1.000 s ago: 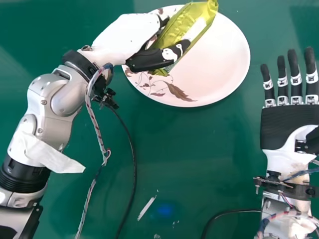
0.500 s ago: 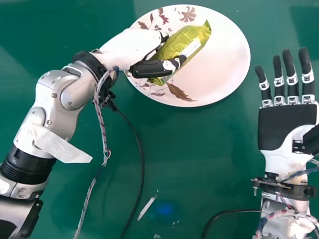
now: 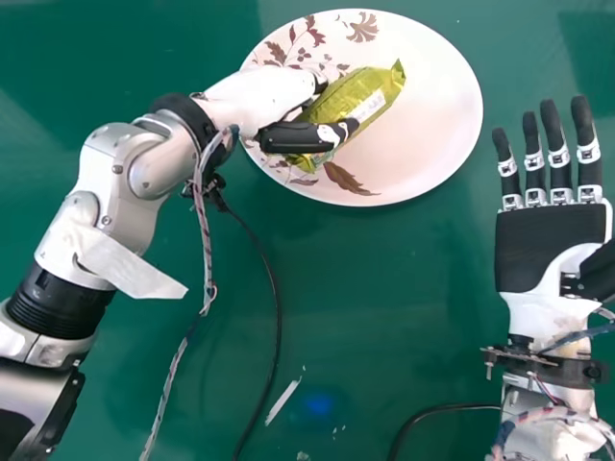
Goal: Pick up biscuit and place it in the plate
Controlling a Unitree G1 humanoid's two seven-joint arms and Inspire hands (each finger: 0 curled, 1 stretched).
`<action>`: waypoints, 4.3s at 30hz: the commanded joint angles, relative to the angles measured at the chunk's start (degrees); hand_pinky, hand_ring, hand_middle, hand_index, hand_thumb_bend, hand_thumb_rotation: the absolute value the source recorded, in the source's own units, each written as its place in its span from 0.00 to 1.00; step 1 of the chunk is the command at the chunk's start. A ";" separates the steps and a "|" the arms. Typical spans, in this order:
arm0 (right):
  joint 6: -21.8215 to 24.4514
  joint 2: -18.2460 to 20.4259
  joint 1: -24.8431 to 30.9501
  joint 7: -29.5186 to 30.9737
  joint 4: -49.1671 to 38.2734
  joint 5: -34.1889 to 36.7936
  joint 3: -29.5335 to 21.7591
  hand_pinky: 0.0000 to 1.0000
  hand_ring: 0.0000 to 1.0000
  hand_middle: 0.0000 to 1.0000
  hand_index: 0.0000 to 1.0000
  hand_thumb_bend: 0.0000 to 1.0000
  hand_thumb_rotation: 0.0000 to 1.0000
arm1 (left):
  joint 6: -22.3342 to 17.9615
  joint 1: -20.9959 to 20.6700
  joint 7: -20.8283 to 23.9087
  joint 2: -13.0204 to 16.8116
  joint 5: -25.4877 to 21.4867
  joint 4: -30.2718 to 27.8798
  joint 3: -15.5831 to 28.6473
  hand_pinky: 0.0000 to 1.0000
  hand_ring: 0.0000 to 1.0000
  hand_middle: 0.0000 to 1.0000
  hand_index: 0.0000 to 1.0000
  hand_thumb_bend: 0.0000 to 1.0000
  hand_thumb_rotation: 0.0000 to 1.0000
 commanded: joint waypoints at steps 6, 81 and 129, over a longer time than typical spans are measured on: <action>-0.32 1.25 0.59 0.13 -0.17 0.74 -0.15 0.91 0.89 0.86 0.87 1.00 0.52 | -0.89 -2.38 -0.95 -0.06 1.04 3.86 -3.07 0.07 0.14 0.44 0.50 0.51 0.00; -1.75 -1.18 0.61 13.27 4.54 6.01 -1.26 0.93 0.96 0.90 0.89 1.00 0.54 | -3.43 -4.75 4.42 1.20 8.13 9.10 -7.80 0.24 0.44 0.98 1.00 1.00 0.87; 1.05 -1.01 -0.29 16.55 5.61 7.60 -3.85 0.46 0.61 0.65 0.70 0.89 0.37 | -7.14 8.84 16.23 2.99 -6.20 -13.80 12.82 0.25 0.44 0.94 0.96 1.00 0.84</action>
